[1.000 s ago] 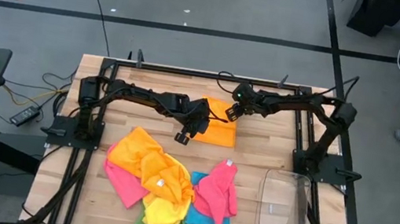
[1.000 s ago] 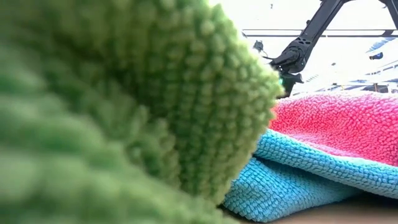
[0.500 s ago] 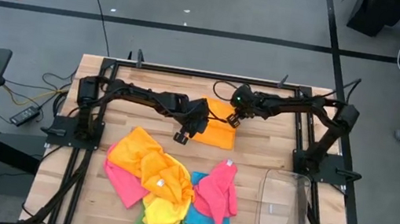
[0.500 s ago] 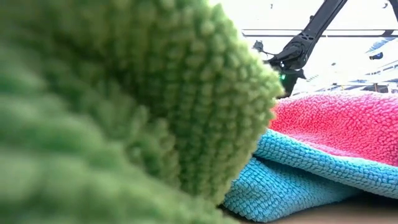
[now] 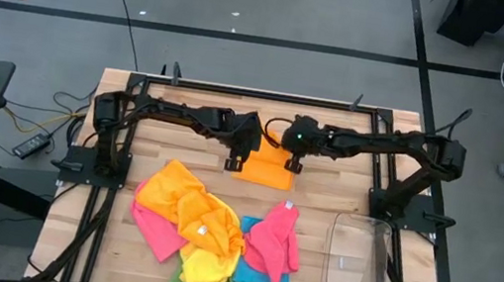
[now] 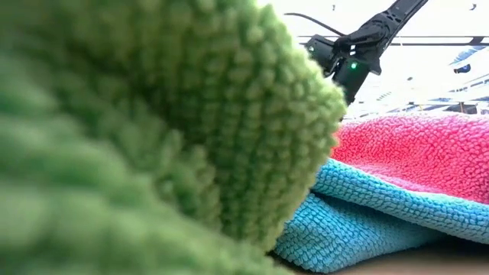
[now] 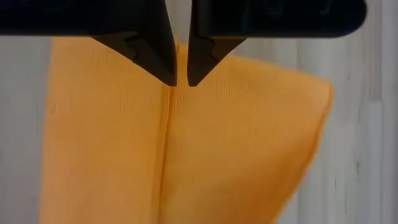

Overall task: Fold microfiber towels
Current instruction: Fold the orange towel

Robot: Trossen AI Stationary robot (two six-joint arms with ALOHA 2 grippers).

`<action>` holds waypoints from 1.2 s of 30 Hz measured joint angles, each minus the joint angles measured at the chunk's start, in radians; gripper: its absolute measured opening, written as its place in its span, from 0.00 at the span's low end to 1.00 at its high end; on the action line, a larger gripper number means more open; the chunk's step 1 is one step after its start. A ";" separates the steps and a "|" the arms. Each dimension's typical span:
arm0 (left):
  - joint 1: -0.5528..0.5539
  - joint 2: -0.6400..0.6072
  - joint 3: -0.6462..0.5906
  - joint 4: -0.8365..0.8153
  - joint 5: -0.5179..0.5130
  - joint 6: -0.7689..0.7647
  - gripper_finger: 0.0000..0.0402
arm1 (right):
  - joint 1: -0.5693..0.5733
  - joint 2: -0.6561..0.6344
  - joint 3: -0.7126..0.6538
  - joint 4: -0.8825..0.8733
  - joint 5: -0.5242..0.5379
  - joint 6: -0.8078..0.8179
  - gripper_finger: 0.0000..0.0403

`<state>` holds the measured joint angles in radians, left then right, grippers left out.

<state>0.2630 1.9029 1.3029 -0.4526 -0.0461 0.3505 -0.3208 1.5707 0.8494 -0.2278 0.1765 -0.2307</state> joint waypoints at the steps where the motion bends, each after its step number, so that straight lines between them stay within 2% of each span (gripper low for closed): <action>1: 0.003 0.000 0.000 -0.005 0.000 -0.003 0.14 | 0.014 0.000 0.000 -0.015 -0.007 -0.019 0.01; 5: 0.004 0.000 0.000 -0.037 0.001 -0.016 0.17 | 0.064 -0.001 -0.006 -0.029 -0.025 -0.084 0.01; 16: 0.008 -0.015 -0.001 -0.112 0.001 -0.046 0.18 | 0.164 -0.002 -0.007 -0.051 -0.054 -0.112 0.01; 25: 0.014 -0.069 -0.001 -0.090 0.005 -0.045 0.20 | 0.204 -0.023 -0.007 -0.057 -0.051 -0.104 0.01; 28: 0.005 -0.062 -0.001 -0.076 0.005 0.003 0.21 | 0.208 -0.035 -0.007 -0.064 -0.051 -0.095 0.01; 31: -0.003 -0.048 -0.002 -0.066 -0.005 0.072 0.25 | 0.207 -0.036 -0.006 -0.065 -0.050 -0.092 0.01; 36: -0.003 -0.025 0.000 -0.021 -0.089 0.178 0.39 | 0.205 -0.036 -0.006 -0.063 -0.051 -0.067 0.01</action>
<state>0.2603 1.8780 1.3033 -0.4732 -0.1352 0.5285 -0.1162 1.5349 0.8429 -0.2909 0.1255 -0.2981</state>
